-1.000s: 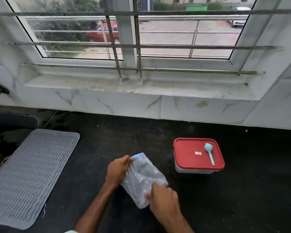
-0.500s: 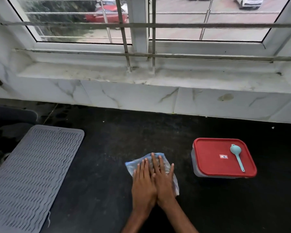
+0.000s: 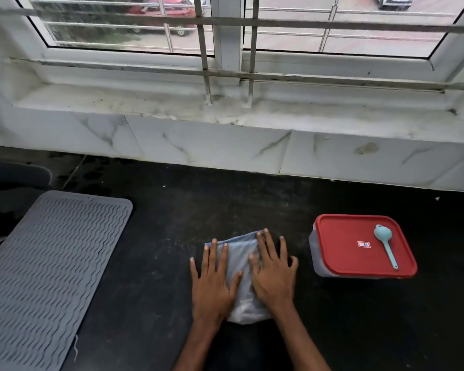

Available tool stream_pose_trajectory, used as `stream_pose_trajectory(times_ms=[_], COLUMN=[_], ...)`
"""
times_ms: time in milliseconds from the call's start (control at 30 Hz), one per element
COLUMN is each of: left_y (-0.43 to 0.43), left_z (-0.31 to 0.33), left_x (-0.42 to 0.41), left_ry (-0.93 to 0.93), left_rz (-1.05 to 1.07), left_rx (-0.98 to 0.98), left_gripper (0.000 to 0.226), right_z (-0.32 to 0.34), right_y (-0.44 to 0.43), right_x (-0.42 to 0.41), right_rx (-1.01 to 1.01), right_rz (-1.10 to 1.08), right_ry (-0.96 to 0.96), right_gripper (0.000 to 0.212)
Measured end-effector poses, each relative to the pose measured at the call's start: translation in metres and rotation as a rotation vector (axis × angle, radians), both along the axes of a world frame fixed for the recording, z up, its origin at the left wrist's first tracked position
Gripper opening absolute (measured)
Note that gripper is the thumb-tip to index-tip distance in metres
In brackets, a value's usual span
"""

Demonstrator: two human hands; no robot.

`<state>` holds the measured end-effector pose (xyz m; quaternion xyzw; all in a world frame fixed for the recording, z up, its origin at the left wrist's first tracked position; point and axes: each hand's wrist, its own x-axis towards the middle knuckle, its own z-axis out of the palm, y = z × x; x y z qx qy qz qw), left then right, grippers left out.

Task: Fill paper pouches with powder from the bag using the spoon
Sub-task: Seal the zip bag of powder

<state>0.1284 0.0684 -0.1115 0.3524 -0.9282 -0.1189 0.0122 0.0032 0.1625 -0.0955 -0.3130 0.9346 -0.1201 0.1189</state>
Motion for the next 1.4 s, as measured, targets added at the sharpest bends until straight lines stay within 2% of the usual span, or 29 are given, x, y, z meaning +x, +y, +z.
stream_pose_trajectory(times_ms=[133,233,300,367,467,533,567,667,733,800,933,1033,1133,1233,1400], left_y=[-0.003,0.004,0.008,0.005,0.001,0.003,0.002,-0.007,-0.017,-0.024,-0.025,-0.021,-0.02,-0.017,-0.001], left_z=[0.003,0.014,0.011,0.005,-0.002,0.004,0.011,0.046,0.069,0.084,0.115,0.136,0.15,0.161,0.18], left_x=[-0.001,-0.008,-0.009,-0.007,-0.002,-0.004,-0.008,-0.019,-0.024,-0.028,-0.029,-0.027,-0.022,-0.018,-0.015], left_ry=[0.057,0.143,0.181,0.18,0.15,0.217,0.266,0.412,0.564,0.686,0.837,0.881,0.937,0.966,1.016], left_rz=[-0.048,-0.08,0.004,0.122,0.216,0.303,0.362,0.515,0.577,0.541,0.407,0.328,0.347,0.384,0.368], left_rx=[-0.108,-0.119,-0.074,-0.012,0.011,0.041,0.08,0.273,0.5,0.615,0.693,0.729,0.727,0.708,0.709], left_gripper=[0.072,0.063,0.063,0.063,0.069,0.068,0.063,0.028,0.015,0.011,0.014,0.021,0.021,0.019,0.007], right_z=[0.009,0.016,0.017,0.007,-0.006,-0.007,-0.007,0.006,0.024,0.038,0.08,0.113,0.134,0.145,0.159], right_y=[-0.006,-0.024,-0.033,-0.029,-0.012,-0.005,-0.004,-0.002,-0.002,-0.002,-0.008,-0.015,-0.014,-0.007,-0.004], right_x=[0.01,0.022,0.02,0.016,0.021,0.024,0.025,0.02,0.016,0.01,-0.006,-0.016,-0.025,-0.029,-0.035], right_rx=[-0.067,-0.169,-0.179,-0.134,-0.088,-0.133,-0.162,-0.238,-0.3,-0.351,-0.444,-0.513,-0.601,-0.608,-0.653], right_rz=[-0.099,0.162,0.212,0.161,0.093,0.058,0.056,0.039,0.026,0.059,0.199,0.283,0.269,0.303,0.42], right_ry=[0.096,0.156,0.085,0.038,0.099,0.137,0.151,0.176,0.164,0.146,0.02,-0.044,-0.052,-0.019,-0.136], right_gripper=[0.066,0.064,0.062,0.064,0.059,0.049,0.042,0.022,0.022,0.024,0.027,0.016,0.006,0.006,0.013])
